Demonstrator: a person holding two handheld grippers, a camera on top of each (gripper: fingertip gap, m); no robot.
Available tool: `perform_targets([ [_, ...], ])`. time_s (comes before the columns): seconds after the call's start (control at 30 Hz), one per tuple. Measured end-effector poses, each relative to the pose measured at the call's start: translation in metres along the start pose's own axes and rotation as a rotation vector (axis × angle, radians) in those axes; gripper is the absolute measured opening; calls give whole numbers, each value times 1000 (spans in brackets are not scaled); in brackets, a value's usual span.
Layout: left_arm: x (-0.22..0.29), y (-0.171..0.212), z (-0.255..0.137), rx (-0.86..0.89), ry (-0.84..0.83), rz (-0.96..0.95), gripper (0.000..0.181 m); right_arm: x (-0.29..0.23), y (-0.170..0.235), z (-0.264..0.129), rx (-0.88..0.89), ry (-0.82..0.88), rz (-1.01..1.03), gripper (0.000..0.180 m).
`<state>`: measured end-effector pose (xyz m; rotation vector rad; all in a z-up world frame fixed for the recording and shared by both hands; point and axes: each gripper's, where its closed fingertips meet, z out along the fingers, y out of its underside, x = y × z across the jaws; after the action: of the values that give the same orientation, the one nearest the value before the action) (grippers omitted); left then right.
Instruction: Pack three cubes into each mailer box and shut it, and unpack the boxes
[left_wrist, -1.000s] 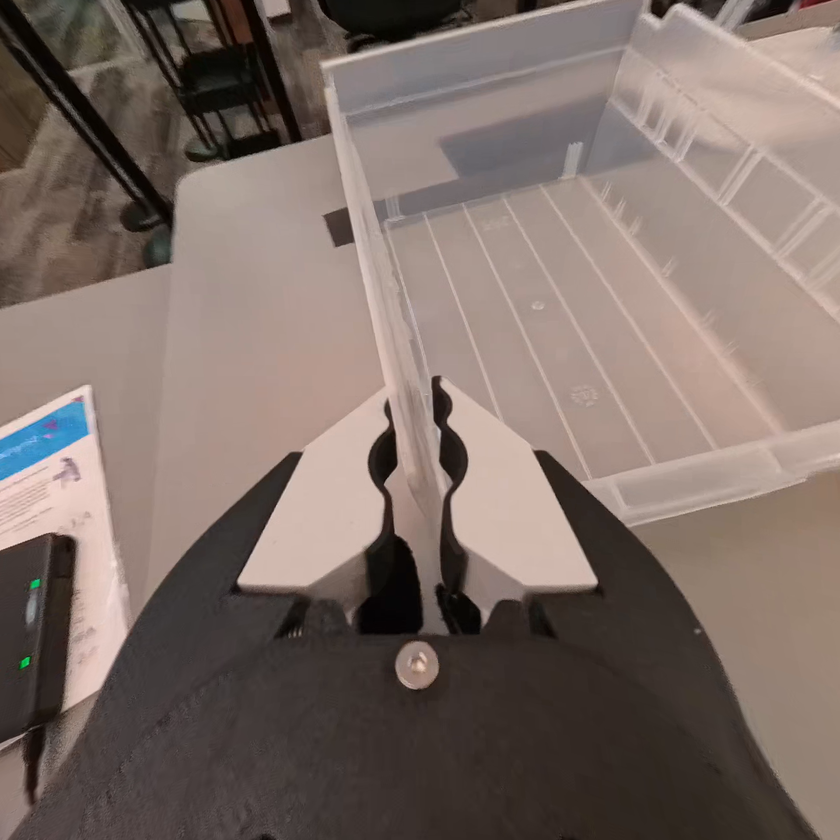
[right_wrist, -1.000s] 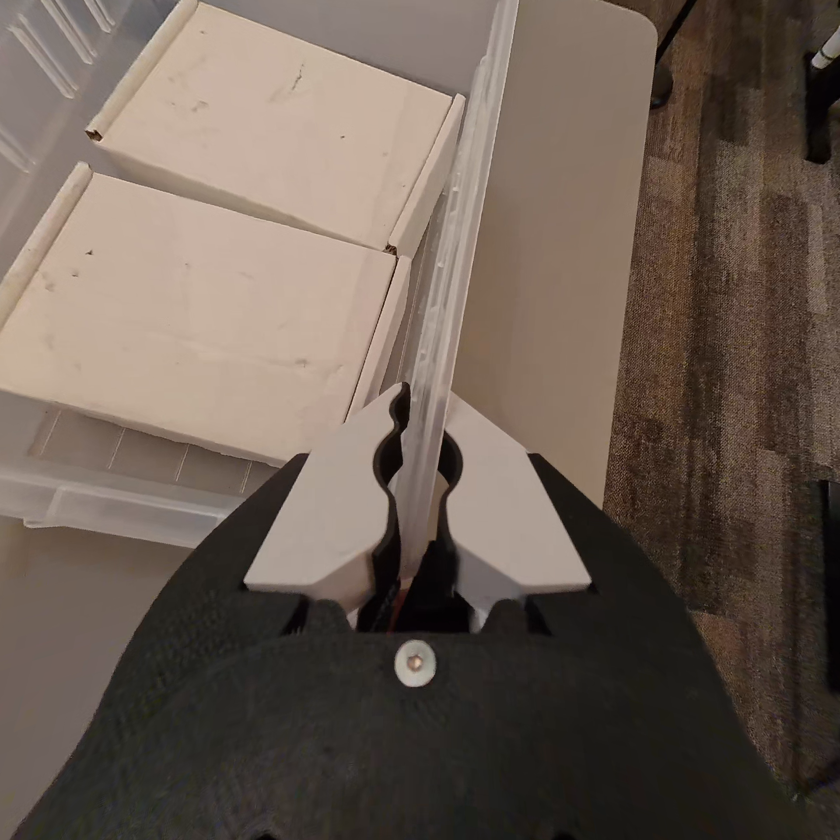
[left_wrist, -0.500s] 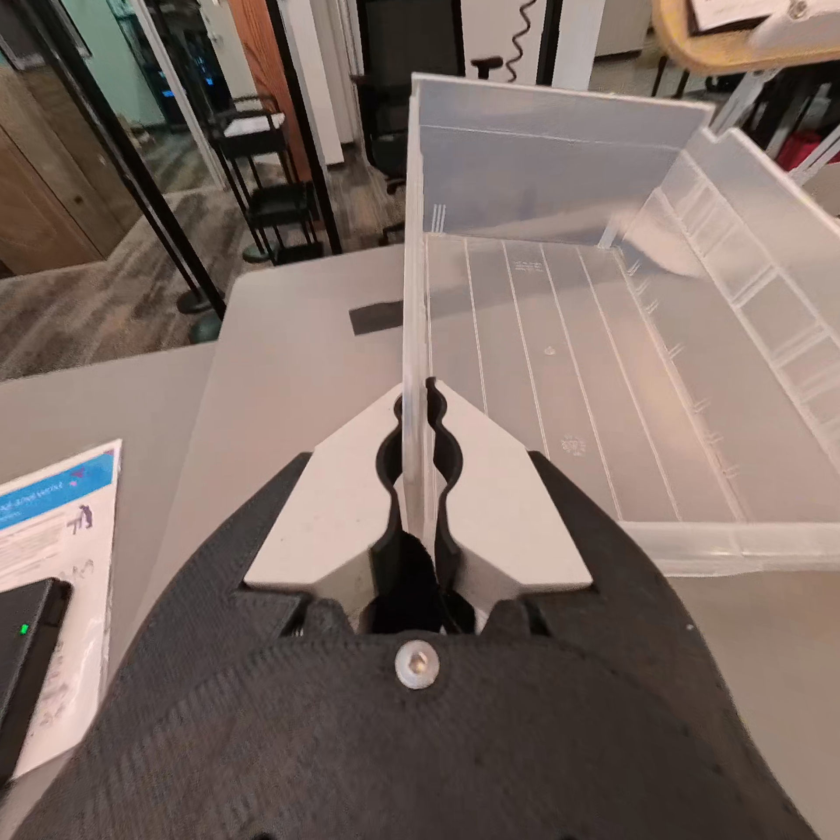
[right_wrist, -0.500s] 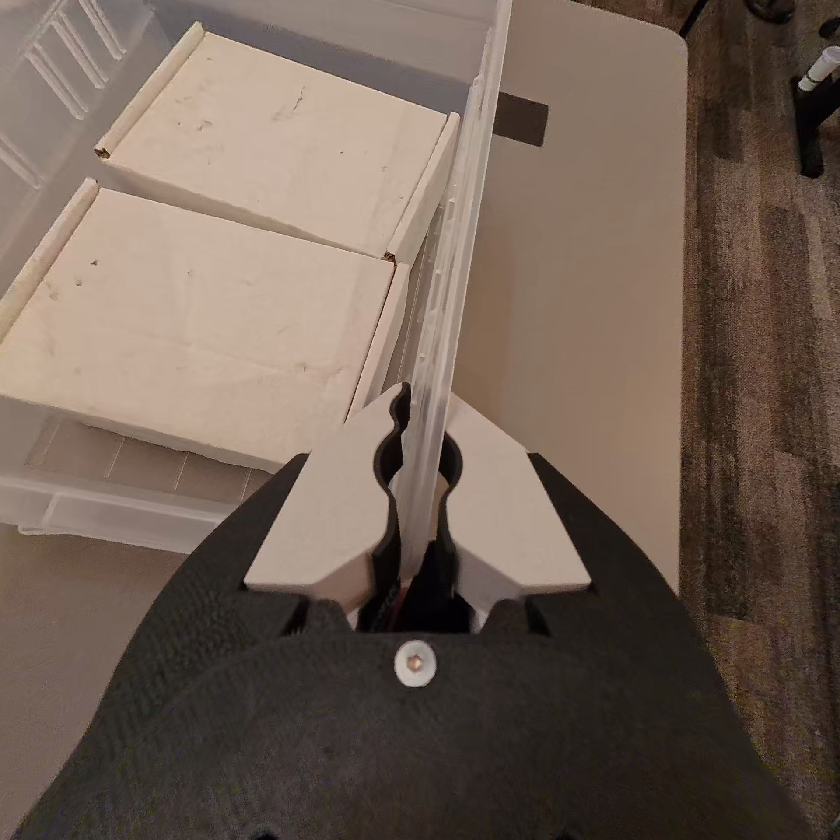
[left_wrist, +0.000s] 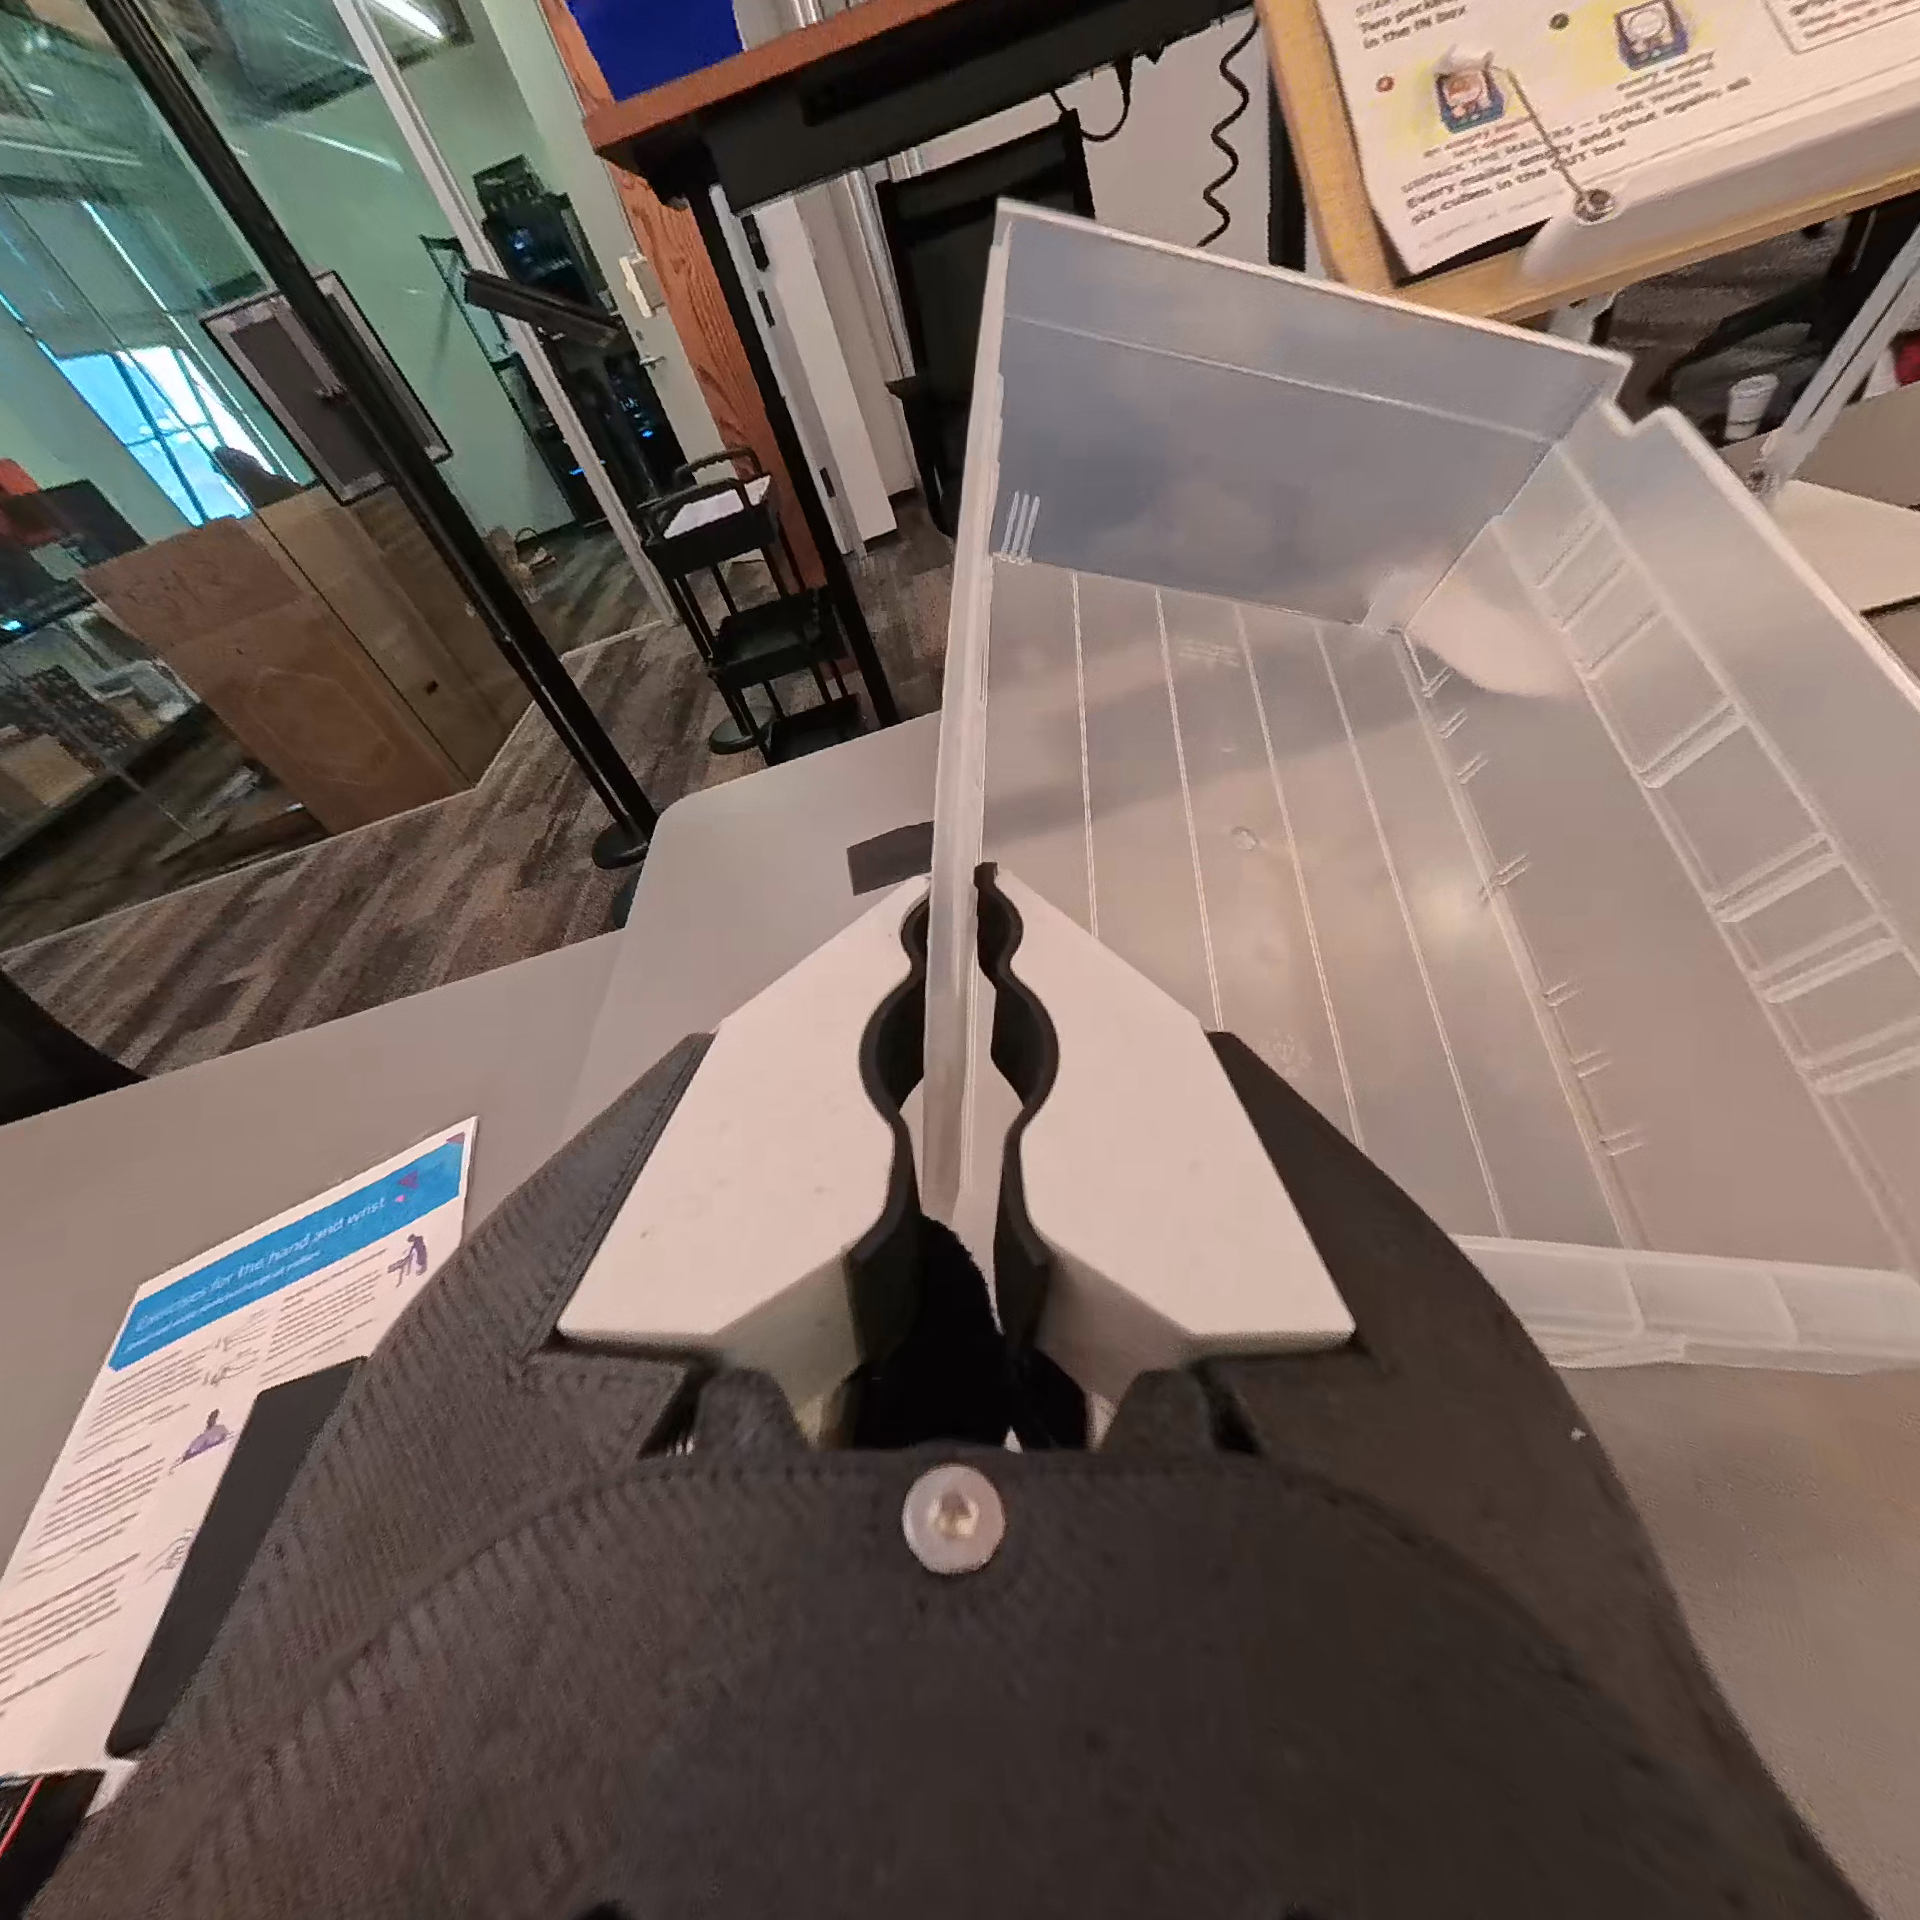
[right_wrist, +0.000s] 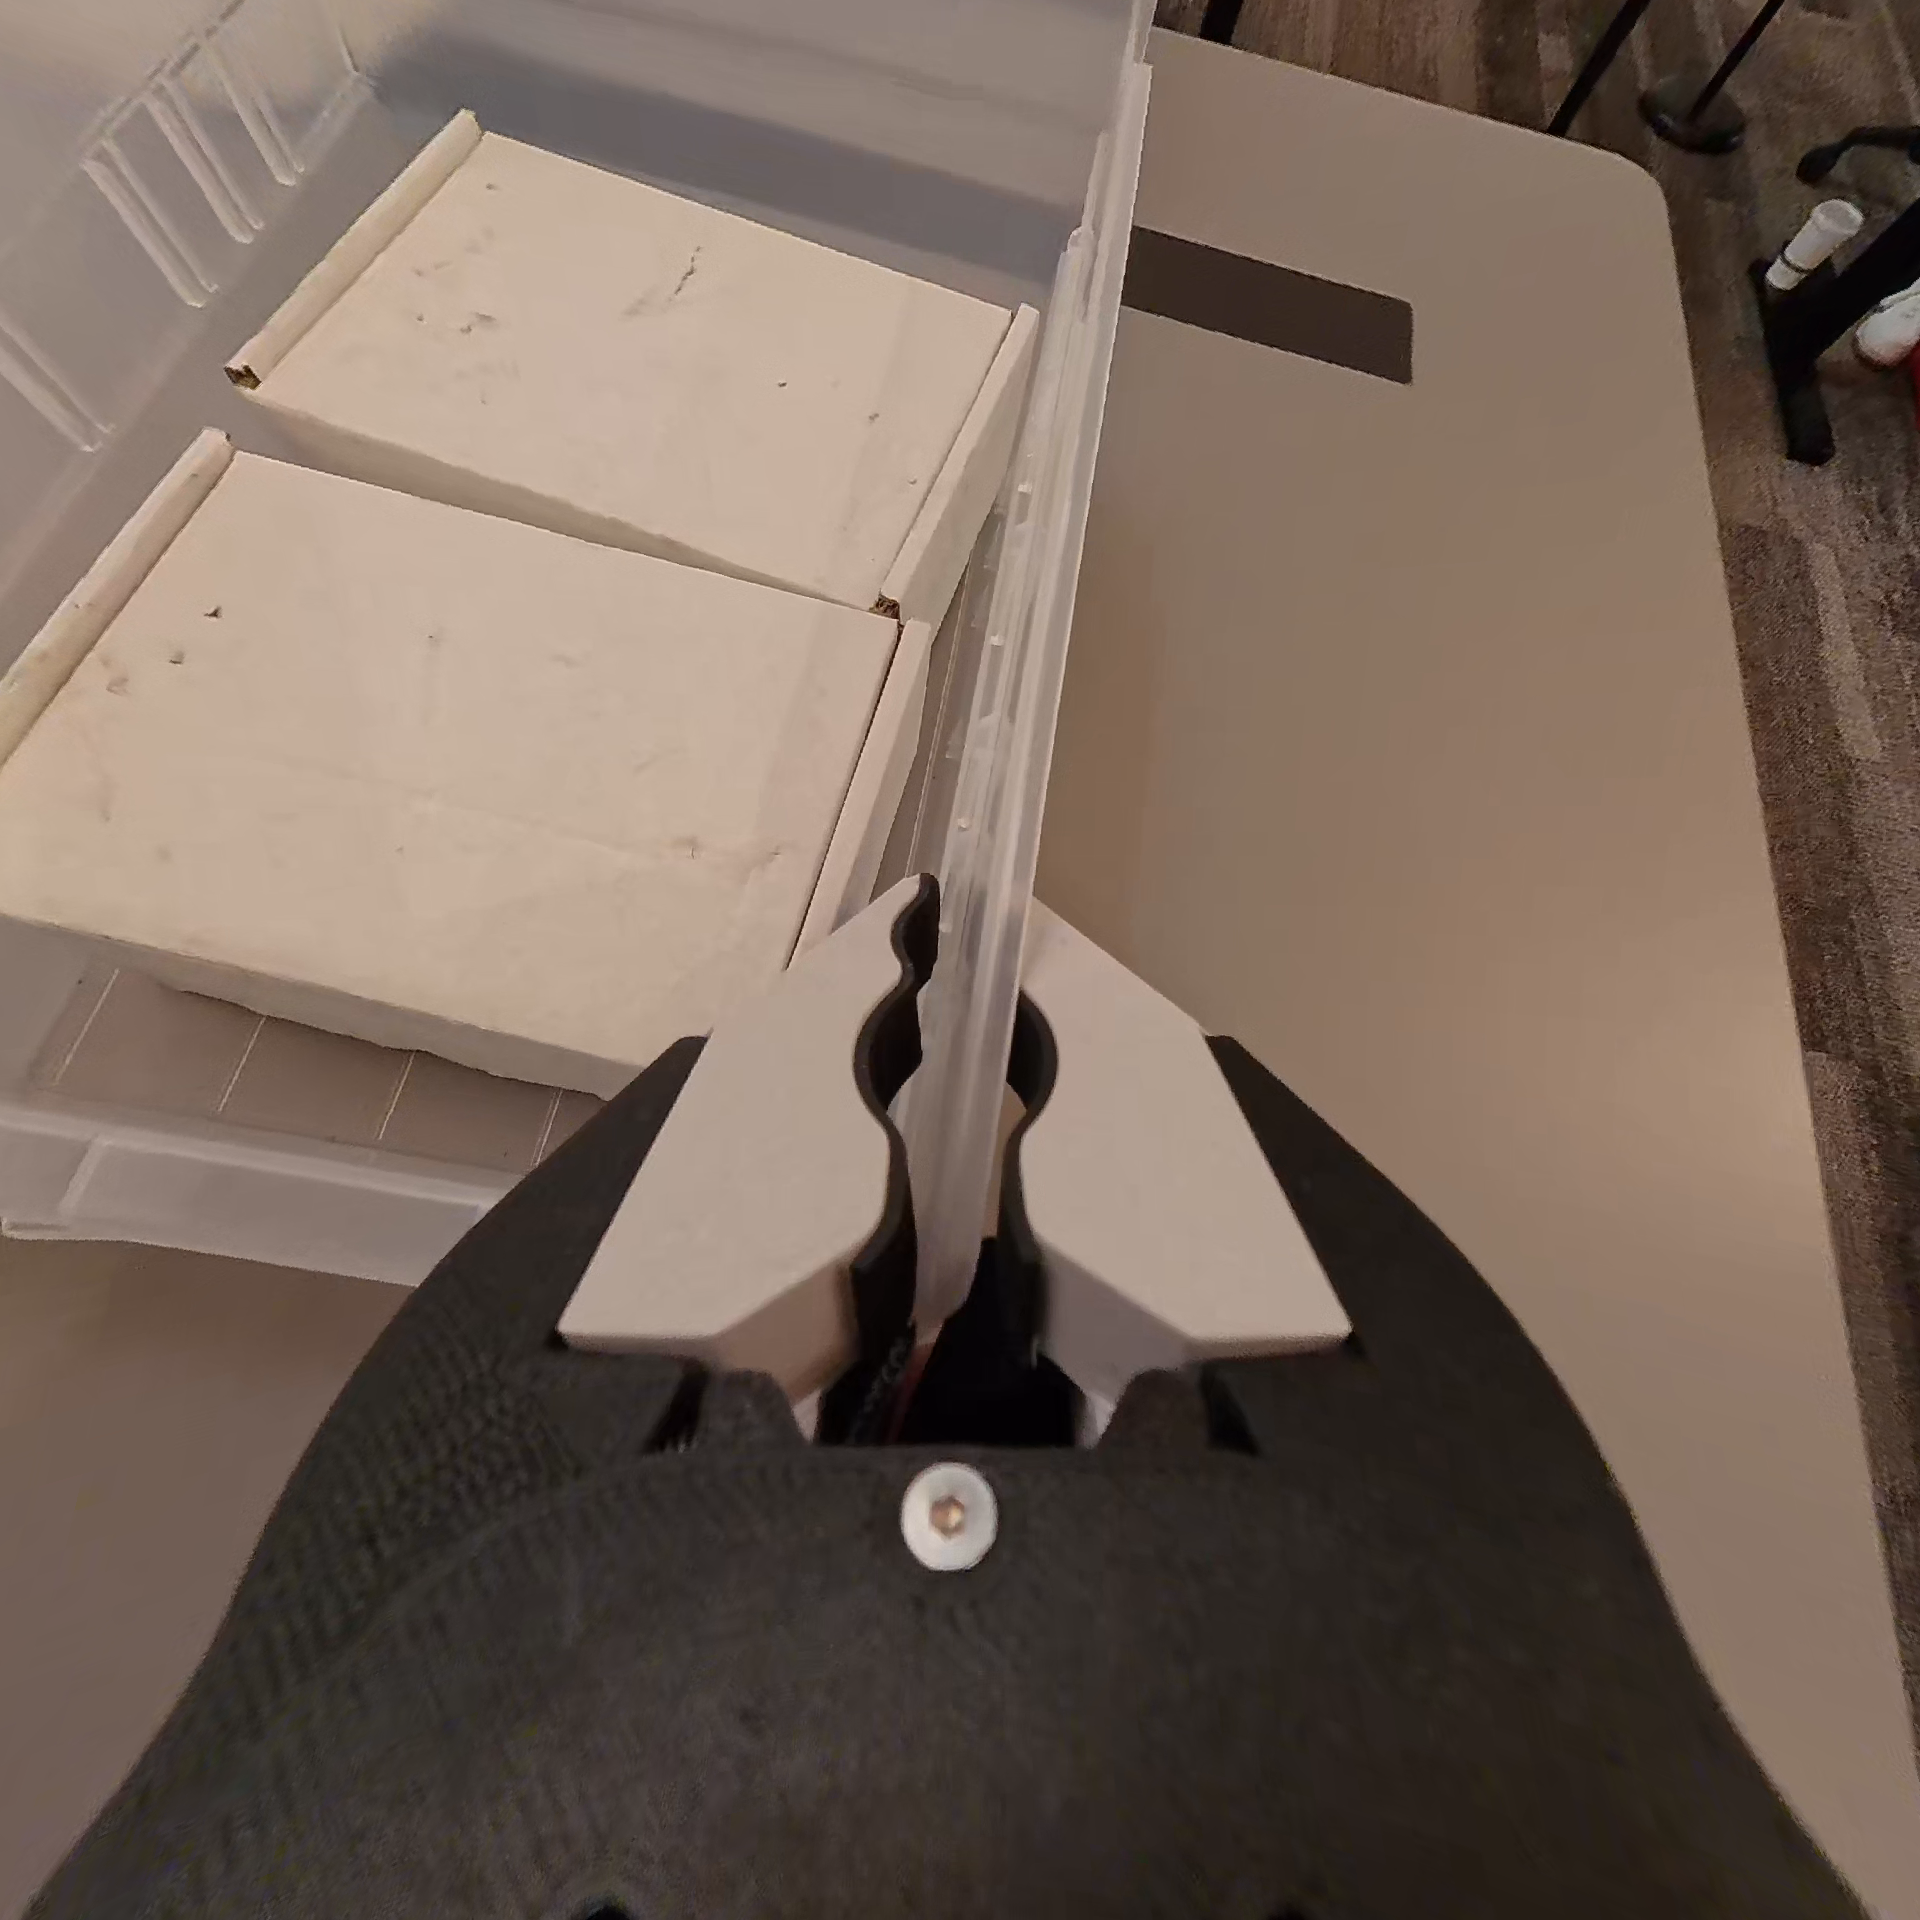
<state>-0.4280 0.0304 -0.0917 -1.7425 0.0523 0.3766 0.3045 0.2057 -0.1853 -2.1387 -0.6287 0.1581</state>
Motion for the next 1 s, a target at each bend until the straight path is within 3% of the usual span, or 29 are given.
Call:
perform_targets([
  [0.47,-2,-10,-13,37,0,7,2,-91,-10,-5,32,-72,32,5],
  [1.0,-52,-48,-45,144,-54,-80,2,-218,-45,12,95,-161,-8,9],
])
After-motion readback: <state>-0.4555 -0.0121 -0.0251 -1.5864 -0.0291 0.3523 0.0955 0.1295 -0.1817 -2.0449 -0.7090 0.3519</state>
